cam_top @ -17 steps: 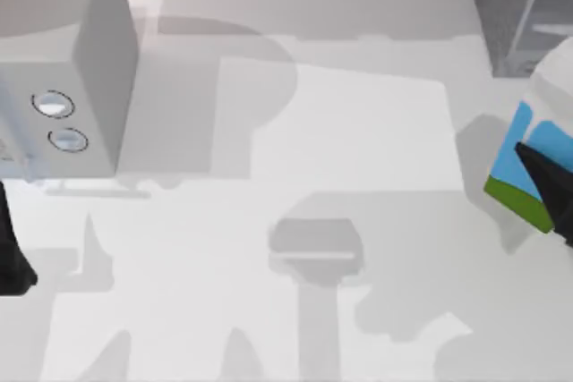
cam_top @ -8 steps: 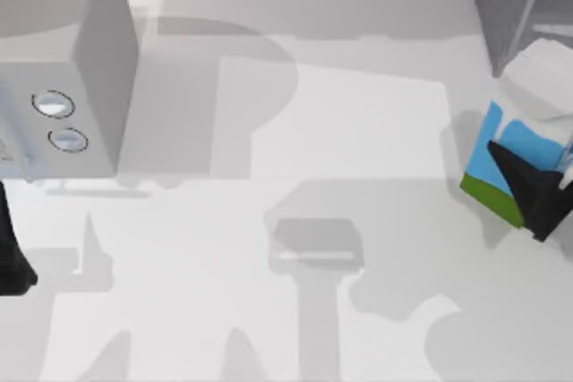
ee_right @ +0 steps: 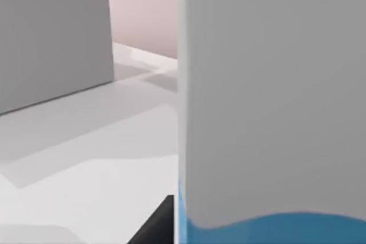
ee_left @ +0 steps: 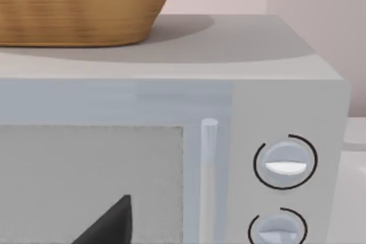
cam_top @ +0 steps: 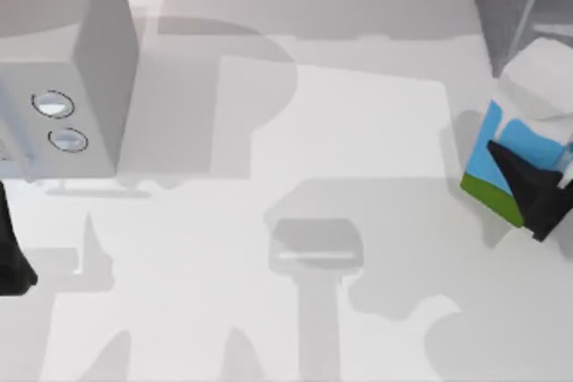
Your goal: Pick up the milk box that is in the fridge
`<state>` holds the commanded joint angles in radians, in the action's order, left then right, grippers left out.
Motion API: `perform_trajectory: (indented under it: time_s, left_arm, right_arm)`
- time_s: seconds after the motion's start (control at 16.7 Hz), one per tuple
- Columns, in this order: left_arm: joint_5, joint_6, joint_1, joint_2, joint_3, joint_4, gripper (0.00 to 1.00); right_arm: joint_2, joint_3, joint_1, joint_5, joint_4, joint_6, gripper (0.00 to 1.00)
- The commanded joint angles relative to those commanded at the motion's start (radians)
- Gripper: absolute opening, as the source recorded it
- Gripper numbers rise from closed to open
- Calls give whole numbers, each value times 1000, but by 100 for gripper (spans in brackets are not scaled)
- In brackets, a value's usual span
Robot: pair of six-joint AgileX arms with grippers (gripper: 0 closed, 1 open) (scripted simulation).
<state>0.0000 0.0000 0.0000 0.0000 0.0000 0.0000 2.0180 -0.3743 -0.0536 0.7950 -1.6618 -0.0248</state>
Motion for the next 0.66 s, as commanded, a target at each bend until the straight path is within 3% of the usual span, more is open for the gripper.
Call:
perform_trajectory:
  time_s: [0.3,0.66]
  left_arm:
    - [0,0,0,0,0,0,100]
    - [0,0,0,0,0,0,100]
  right_arm:
    - [0,0,0,0,0,0,98]
    - [0,0,0,0,0,0,100]
